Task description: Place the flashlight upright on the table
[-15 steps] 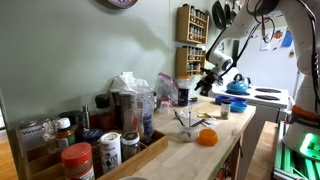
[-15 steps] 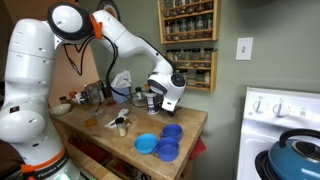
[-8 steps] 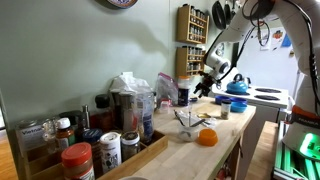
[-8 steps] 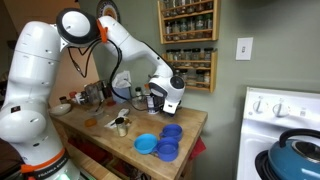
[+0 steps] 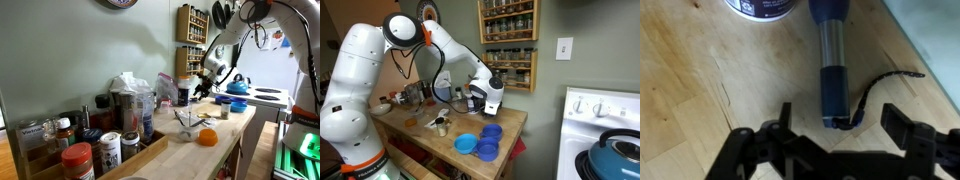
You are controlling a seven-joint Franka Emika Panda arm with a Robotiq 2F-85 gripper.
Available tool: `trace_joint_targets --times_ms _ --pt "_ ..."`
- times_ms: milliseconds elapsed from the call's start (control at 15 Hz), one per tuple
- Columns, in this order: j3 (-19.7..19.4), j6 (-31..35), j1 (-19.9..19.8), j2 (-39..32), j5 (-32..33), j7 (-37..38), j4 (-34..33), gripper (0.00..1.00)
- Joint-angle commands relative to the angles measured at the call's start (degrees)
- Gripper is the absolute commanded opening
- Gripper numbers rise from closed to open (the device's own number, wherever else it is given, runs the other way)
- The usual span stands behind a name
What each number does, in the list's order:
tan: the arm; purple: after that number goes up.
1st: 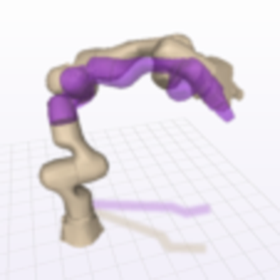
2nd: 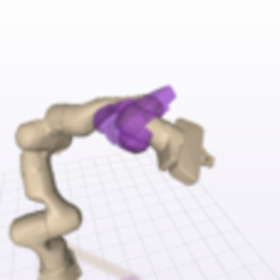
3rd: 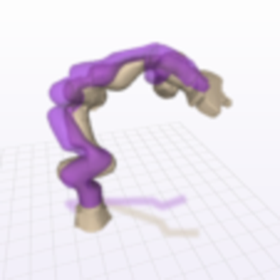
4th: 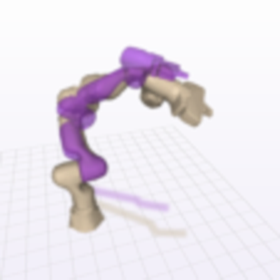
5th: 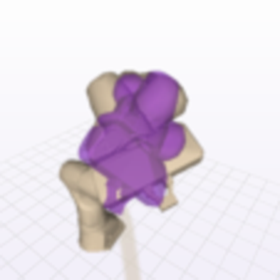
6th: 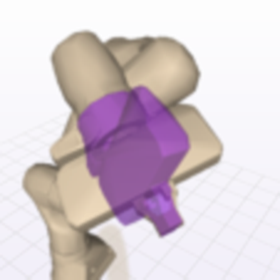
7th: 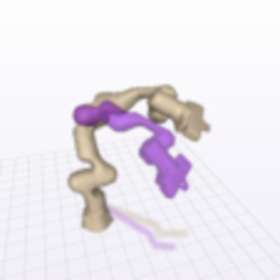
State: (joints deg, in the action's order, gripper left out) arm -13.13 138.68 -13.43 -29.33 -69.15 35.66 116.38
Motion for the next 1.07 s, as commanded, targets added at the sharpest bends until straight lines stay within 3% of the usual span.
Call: trace_joint_targets --times_ms 0,133,200,267,667,733,1000 --pt "0.3 2.3 0.6 -2.1 -0.2 -0.9 -1.1 0.94" --pt "0.3 2.5 0.8 -2.7 0.0 -0.7 -1.4 0.85" --pt "0.3 2.6 1.0 -2.9 0.3 -0.5 -1.5 0.68" --pt "0.2 2.7 1.1 -3.1 0.5 -0.3 -1.6 0.65" --pt "-0.8 3.7 1.2 -2.3 2.4 0.4 -1.4 0.19" --pt "-1.4 3.4 1.3 -1.6 3.6 1.0 -1.0 0.15" --pt "-3.9 7.4 3.2 1.8 11.5 2.8 1.8 0.13"
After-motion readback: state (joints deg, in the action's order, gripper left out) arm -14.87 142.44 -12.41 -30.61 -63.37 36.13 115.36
